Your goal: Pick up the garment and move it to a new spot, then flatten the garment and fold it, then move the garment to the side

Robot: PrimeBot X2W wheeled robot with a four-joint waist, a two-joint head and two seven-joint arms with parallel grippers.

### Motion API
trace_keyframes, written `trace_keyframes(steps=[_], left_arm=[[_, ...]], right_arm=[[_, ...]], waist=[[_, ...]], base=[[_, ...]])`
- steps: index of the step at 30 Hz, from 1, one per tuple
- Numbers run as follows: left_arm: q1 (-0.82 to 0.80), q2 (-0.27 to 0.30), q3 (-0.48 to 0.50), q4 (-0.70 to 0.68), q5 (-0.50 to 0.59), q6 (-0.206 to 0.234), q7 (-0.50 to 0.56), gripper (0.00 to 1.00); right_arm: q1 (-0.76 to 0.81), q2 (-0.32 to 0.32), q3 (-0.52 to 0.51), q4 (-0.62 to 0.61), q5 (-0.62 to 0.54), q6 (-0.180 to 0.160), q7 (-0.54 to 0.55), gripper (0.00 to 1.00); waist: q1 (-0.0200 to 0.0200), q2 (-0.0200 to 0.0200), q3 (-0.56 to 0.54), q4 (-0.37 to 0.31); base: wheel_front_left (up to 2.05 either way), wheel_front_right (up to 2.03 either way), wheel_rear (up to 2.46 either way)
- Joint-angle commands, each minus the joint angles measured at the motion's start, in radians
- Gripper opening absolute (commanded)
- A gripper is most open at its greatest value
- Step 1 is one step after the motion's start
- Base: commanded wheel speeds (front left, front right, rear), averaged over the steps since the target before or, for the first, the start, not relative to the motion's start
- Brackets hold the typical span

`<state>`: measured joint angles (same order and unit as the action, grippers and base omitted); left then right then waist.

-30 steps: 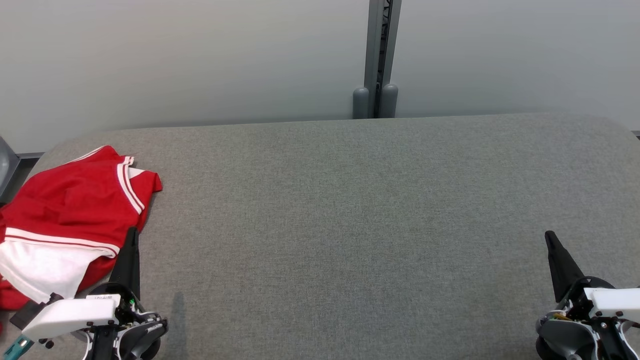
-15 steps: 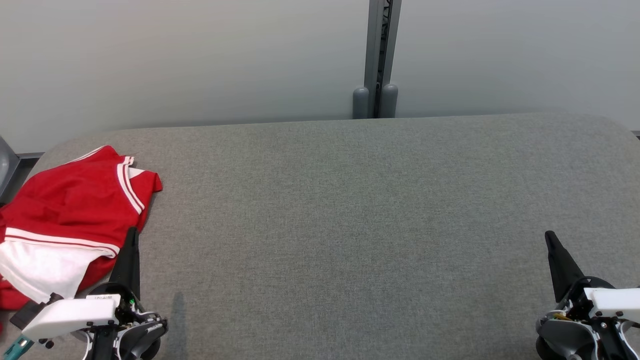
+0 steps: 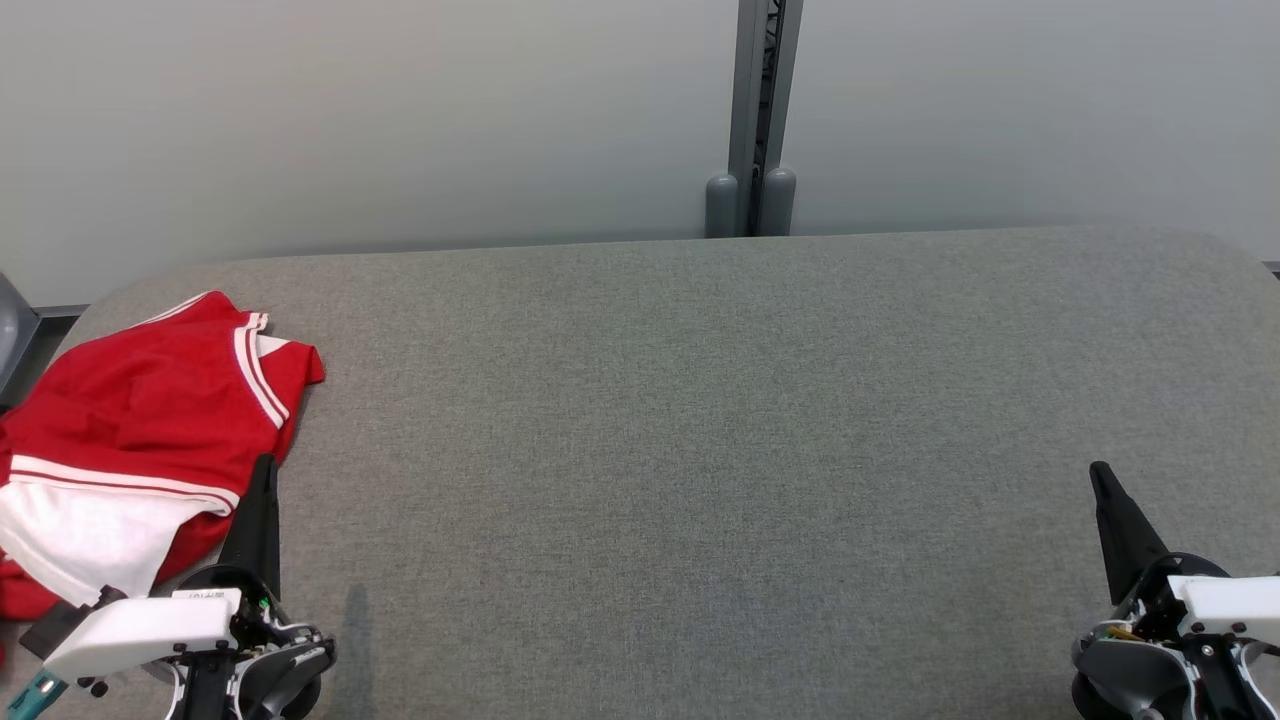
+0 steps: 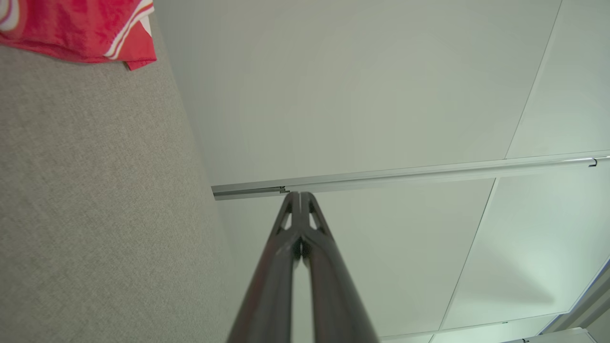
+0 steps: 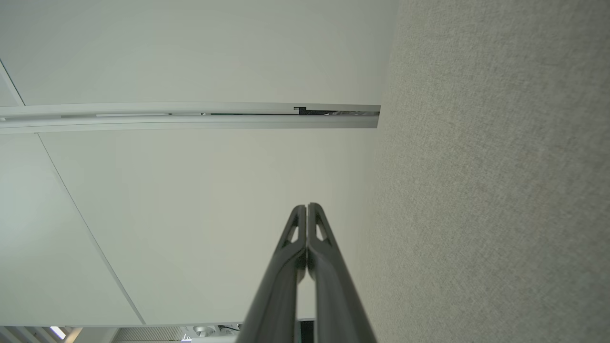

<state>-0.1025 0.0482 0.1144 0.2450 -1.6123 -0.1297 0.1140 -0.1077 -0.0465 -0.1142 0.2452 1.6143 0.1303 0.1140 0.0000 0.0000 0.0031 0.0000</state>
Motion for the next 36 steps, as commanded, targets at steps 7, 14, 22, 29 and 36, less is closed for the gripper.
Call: trace_keyframes(steps=[7, 14, 22, 29, 36], left_arm=[[0.011, -0.003, -0.001, 0.011, 0.000, 0.000, -0.001, 1.00], [0.029, -0.009, -0.027, 0.016, -0.002, 0.000, -0.027, 1.00], [0.014, -0.007, -0.052, -0.009, 0.026, 0.001, -0.066, 1.00], [0.004, -0.006, -0.067, -0.038, 0.091, 0.005, -0.098, 1.00], [-0.004, -0.004, -0.087, -0.067, 0.223, 0.017, -0.130, 1.00]], right_arm=[[0.009, 0.006, 0.000, 0.009, 0.000, 0.000, 0.000, 1.00], [0.033, 0.012, 0.016, -0.002, 0.004, -0.001, -0.020, 1.00], [0.038, 0.009, 0.039, -0.056, -0.010, -0.001, -0.058, 1.00], [0.036, -0.002, 0.069, -0.102, -0.061, -0.001, -0.092, 1.00], [0.037, -0.015, 0.099, -0.143, -0.120, 0.000, -0.129, 1.00]], waist=[[0.0000, 0.0000, 0.000, 0.000], [0.0000, 0.0000, 0.000, 0.001], [0.0000, 0.0000, 0.001, 0.001], [0.0000, 0.0000, 0.005, 0.000], [0.0000, 0.0000, 0.011, 0.000]], base=[[0.00, 0.00, 0.00], [0.00, 0.00, 0.00], [0.00, 0.00, 0.00], [0.00, 0.00, 0.00], [0.00, 0.00, 0.00]])
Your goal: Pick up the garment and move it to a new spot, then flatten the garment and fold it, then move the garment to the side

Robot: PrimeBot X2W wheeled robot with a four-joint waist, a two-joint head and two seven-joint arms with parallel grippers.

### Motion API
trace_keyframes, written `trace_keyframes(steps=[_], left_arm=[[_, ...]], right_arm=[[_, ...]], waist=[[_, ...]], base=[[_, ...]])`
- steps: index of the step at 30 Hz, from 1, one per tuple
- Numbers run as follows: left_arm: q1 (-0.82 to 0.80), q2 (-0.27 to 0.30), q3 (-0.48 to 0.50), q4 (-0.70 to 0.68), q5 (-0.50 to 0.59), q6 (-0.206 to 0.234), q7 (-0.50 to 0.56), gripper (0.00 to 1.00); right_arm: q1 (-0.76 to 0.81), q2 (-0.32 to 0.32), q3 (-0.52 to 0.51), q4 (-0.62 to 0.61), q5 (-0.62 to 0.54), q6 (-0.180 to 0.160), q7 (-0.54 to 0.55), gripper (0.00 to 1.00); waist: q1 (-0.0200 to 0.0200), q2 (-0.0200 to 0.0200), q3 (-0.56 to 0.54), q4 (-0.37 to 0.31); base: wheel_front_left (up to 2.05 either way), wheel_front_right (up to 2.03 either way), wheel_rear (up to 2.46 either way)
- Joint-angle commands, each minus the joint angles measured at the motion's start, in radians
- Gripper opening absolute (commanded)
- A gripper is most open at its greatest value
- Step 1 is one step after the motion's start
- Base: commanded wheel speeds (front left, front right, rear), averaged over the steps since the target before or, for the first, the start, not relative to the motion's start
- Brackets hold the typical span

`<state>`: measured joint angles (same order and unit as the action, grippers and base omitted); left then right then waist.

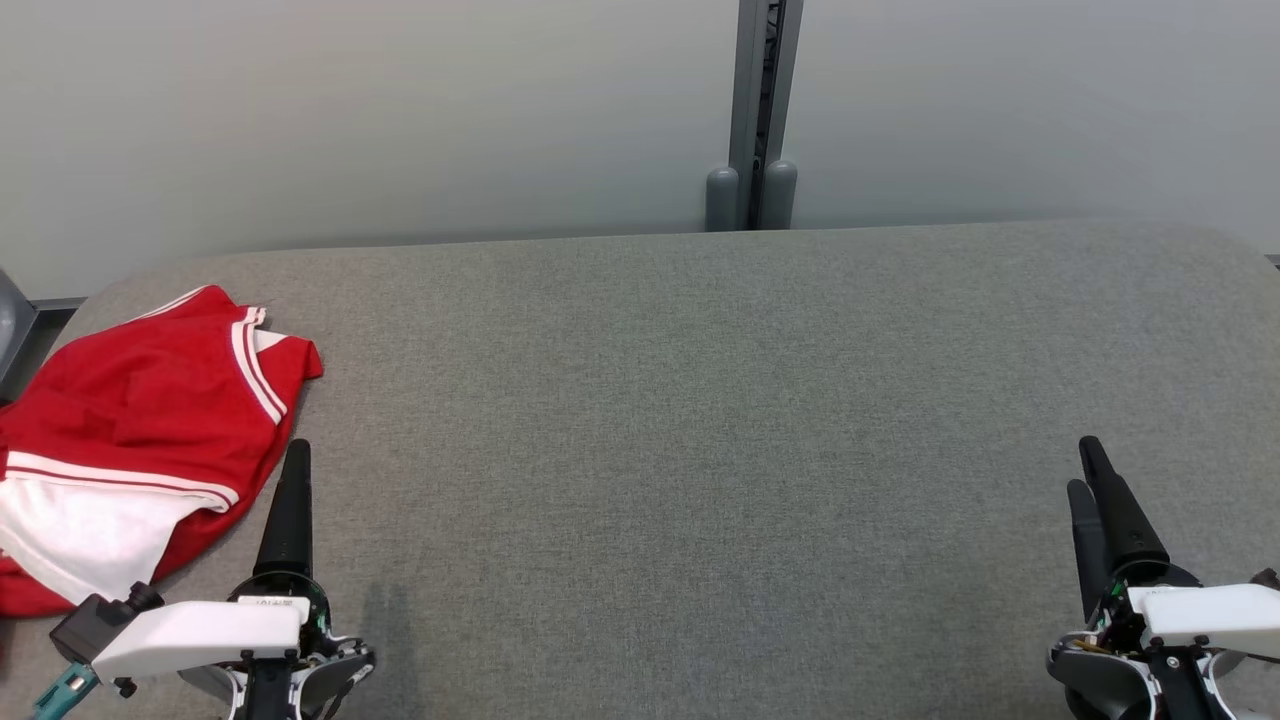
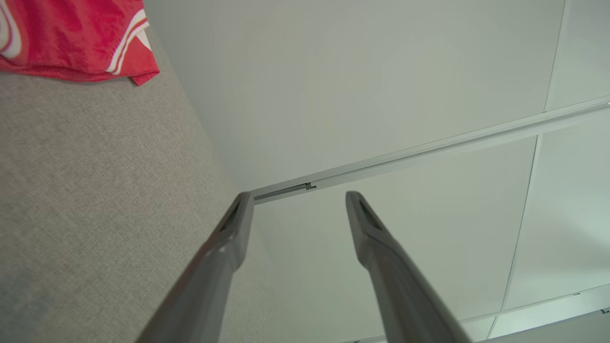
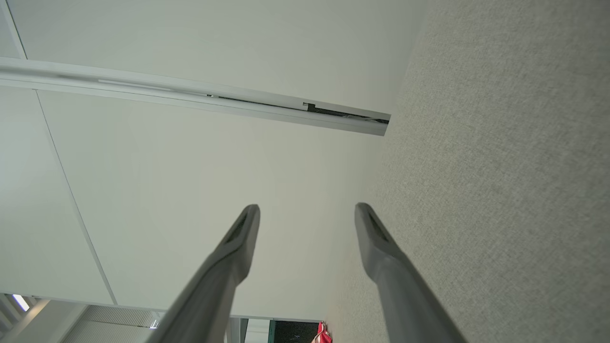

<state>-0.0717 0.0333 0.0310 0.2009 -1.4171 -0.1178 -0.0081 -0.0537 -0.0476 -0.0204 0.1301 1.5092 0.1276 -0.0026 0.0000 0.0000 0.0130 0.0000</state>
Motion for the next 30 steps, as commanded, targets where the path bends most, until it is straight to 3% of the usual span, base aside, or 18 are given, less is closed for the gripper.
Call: trace_keyframes(steps=[1, 9, 30], left_arm=[[-0.036, 0.011, -0.005, -0.026, 0.045, 0.008, -0.012, 1.00], [-0.043, 0.012, -0.026, -0.047, 0.200, 0.029, -0.042, 1.00], [-0.055, 0.014, -0.089, -0.050, 0.633, 0.093, -0.108, 1.00]], right_arm=[[-0.018, -0.015, 0.009, -0.033, -0.022, 0.002, -0.016, 1.00], [-0.019, -0.028, 0.020, -0.060, -0.147, 0.003, -0.047, 1.00], [-0.014, -0.039, 0.064, -0.082, -0.624, 0.003, -0.113, 1.00]], waist=[[0.0000, 0.0000, 0.002, 0.000], [0.0000, 0.0000, 0.008, 0.004], [0.0000, 0.0000, 0.021, 0.010]], base=[[0.00, 0.00, 0.00], [0.00, 0.00, 0.00], [0.00, 0.00, 0.00]])
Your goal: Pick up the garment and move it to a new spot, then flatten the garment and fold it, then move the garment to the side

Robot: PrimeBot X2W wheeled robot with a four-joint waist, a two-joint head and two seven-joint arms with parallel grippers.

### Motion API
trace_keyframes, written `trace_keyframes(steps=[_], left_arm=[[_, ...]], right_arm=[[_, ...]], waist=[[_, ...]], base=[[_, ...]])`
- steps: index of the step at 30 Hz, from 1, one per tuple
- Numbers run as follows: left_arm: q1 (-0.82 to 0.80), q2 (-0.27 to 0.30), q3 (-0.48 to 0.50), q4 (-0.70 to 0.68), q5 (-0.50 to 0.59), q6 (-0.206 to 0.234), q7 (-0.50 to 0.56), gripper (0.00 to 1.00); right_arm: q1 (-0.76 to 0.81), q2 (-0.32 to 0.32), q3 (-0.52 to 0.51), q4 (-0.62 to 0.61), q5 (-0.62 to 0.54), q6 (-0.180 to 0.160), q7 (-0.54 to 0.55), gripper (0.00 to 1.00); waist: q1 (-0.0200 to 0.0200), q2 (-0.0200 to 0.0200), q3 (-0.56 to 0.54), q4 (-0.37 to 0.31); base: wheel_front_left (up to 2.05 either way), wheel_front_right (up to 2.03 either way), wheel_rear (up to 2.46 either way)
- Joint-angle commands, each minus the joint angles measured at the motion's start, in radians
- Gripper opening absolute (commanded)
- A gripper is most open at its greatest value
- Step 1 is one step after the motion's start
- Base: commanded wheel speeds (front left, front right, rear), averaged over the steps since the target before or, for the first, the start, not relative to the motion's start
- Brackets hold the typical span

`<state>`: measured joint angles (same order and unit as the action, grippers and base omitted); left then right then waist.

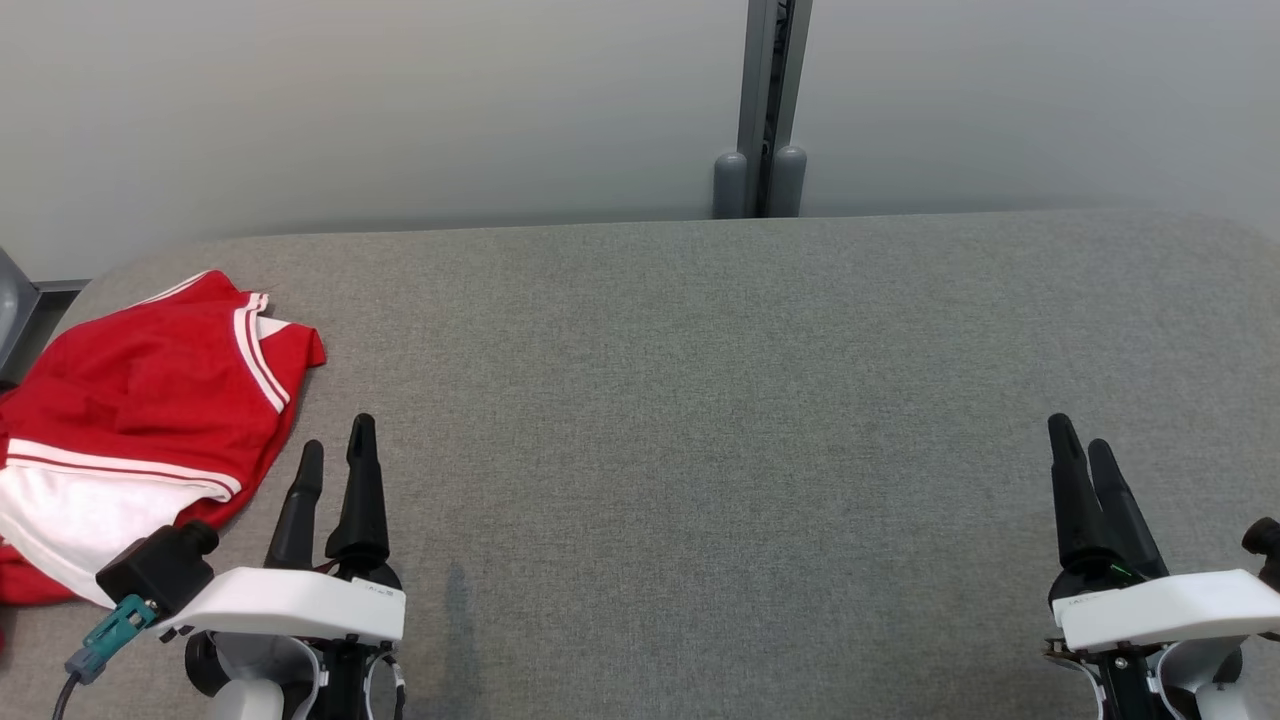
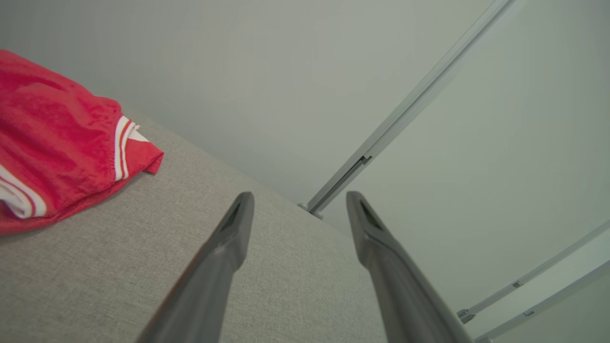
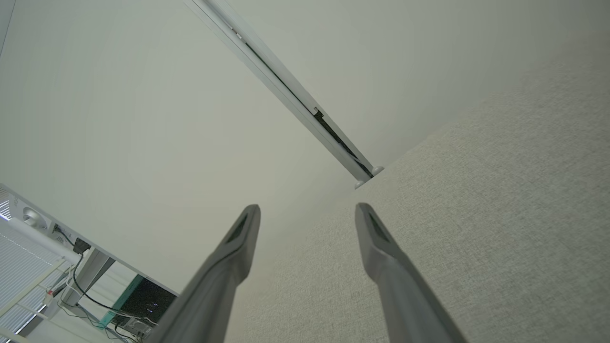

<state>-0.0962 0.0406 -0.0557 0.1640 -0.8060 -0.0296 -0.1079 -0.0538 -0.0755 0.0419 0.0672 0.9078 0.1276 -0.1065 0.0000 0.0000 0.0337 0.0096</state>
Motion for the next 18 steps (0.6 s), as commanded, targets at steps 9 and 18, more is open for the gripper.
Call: trace_keyframes(steps=[9, 18], left_arm=[[-0.032, 0.008, -0.018, -0.027, 0.176, 0.026, -0.033, 1.00], [-0.035, 0.008, -0.034, -0.021, 0.282, 0.040, -0.057, 1.00]], right_arm=[[-0.013, -0.005, 0.001, -0.021, -0.187, 0.004, -0.034, 1.00], [-0.009, -0.005, 0.009, -0.025, -0.307, 0.004, -0.058, 1.00]], waist=[[0.0000, 0.0000, 0.002, 0.003], [0.0000, 0.0000, 0.005, 0.008]], base=[[0.00, 0.00, 0.00], [0.00, 0.00, 0.00]])
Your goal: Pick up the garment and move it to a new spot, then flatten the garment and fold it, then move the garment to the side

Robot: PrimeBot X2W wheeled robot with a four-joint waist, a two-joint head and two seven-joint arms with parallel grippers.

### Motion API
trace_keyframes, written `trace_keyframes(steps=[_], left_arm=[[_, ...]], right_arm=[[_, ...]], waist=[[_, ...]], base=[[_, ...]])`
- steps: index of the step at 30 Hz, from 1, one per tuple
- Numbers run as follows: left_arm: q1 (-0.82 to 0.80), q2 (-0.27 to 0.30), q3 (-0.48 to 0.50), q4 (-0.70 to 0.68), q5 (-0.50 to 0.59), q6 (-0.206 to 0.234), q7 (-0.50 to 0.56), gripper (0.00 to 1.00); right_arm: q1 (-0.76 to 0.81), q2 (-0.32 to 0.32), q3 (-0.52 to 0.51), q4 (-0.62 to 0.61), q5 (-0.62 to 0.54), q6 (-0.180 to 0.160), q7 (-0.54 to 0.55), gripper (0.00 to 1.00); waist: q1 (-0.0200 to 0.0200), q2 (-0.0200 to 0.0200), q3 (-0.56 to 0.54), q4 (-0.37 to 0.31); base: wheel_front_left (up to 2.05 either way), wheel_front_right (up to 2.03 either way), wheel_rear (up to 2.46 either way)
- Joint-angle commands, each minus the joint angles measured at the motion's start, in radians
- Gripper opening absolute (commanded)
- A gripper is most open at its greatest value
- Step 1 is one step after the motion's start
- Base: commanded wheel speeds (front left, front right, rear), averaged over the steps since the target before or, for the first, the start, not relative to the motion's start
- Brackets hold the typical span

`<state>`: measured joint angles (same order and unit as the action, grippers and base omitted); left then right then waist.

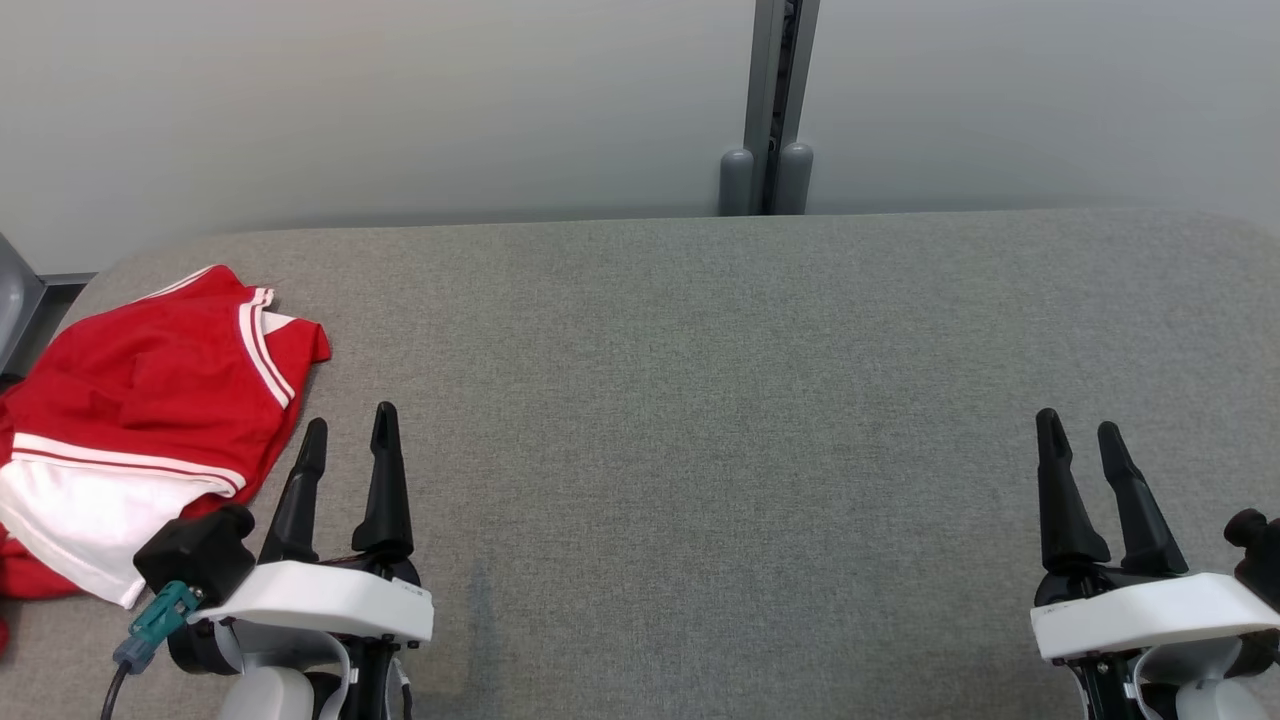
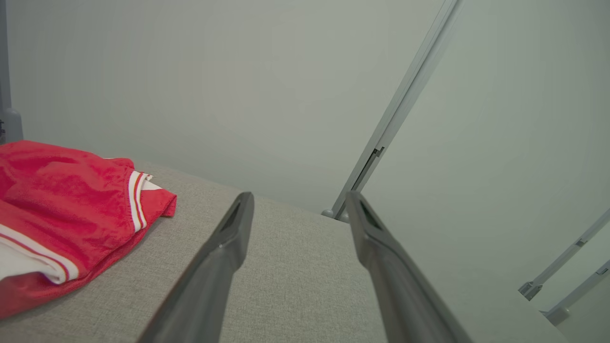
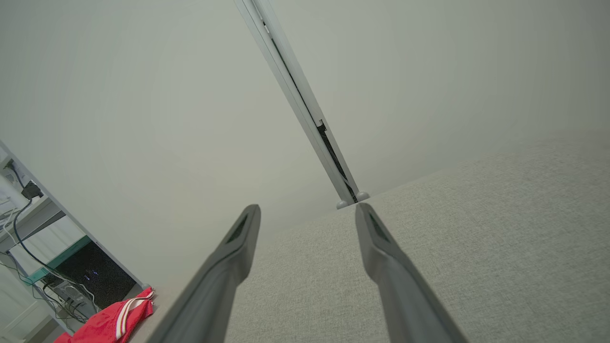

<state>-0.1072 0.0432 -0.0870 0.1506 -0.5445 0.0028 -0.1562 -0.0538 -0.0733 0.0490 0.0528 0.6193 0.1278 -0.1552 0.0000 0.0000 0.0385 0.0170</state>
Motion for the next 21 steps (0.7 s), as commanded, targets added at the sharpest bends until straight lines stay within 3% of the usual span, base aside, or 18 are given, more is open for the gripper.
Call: trace_keyframes(steps=[1, 21], left_arm=[[-0.025, 0.006, -0.004, -0.007, 0.032, 0.008, -0.010, 1.00], [-0.033, 0.009, -0.031, 0.006, 0.223, 0.022, -0.054, 1.00]], right_arm=[[-0.008, -0.006, 0.002, -0.009, -0.030, 0.004, -0.012, 1.00], [0.004, -0.013, 0.027, 0.000, -0.228, 0.004, -0.056, 1.00]], waist=[[0.0000, 0.0000, 0.000, 0.001], [0.0000, 0.0000, -0.008, 0.009]], base=[[0.00, 0.00, 0.00], [0.00, 0.00, 0.00]])
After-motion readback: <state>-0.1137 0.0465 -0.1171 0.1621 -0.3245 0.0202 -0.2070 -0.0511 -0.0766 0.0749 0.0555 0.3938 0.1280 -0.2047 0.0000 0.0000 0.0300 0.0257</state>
